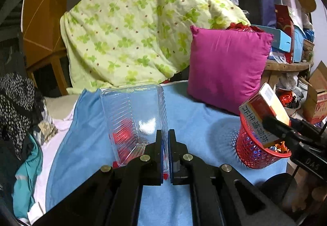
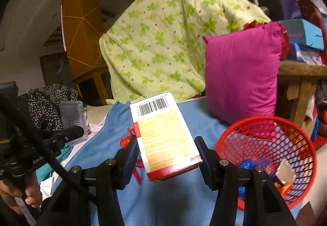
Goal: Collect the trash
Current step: 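Carry the medicine box with the right tool while the left tool carries the container to the red basket, then open the right tool over the basket while the left tool releases the container into it, then move both open tools back over the remaining trash on the bed, then grasp the black plastic bag with the right tool while the left tool grasps the red ribbon bundle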
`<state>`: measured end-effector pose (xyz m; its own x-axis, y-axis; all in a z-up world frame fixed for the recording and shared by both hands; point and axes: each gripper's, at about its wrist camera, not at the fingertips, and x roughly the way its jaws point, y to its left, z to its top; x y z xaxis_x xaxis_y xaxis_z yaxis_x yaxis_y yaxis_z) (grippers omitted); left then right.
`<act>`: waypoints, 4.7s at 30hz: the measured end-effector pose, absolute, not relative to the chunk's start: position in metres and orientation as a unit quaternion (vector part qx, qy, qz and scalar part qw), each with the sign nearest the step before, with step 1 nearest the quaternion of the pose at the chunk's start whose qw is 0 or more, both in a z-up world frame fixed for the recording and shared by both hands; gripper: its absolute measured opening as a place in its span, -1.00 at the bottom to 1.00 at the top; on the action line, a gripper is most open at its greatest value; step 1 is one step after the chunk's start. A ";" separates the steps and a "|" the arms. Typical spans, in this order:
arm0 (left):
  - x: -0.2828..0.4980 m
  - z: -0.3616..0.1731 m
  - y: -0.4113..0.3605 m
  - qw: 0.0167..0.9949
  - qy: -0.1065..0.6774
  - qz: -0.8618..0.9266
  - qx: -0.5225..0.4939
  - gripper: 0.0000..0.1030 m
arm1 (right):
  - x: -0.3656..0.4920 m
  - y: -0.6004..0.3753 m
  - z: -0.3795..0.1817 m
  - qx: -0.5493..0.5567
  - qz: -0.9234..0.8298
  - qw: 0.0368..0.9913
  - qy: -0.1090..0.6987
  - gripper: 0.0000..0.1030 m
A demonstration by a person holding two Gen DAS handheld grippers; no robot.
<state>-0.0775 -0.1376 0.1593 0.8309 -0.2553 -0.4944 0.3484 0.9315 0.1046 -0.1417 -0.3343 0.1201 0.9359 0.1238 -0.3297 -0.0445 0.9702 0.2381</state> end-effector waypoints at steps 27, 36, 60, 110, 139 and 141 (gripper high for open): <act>-0.103 0.175 -0.244 0.942 0.197 -0.200 0.184 -0.92 | -0.195 -0.418 0.132 0.156 -0.028 0.980 0.123 0.12; -0.106 0.171 -0.275 0.931 0.196 -0.240 0.194 -0.92 | -0.206 -0.447 0.125 0.176 -0.054 0.975 0.122 0.12; -0.082 0.122 -0.372 0.822 0.308 -0.443 0.182 -0.92 | -0.215 -0.542 0.077 0.284 -0.115 0.939 0.154 0.12; 0.041 0.018 0.023 0.939 0.340 -0.053 -0.006 0.20 | -0.012 -0.297 0.051 0.120 0.105 0.943 0.291 0.23; 0.057 -0.008 -0.010 0.938 0.331 -0.088 0.047 0.20 | 0.048 -0.260 0.007 0.107 0.121 0.918 0.362 0.24; 0.058 -0.009 -0.009 0.939 0.331 -0.084 0.048 0.20 | 0.056 -0.254 0.008 0.104 0.130 0.917 0.361 0.24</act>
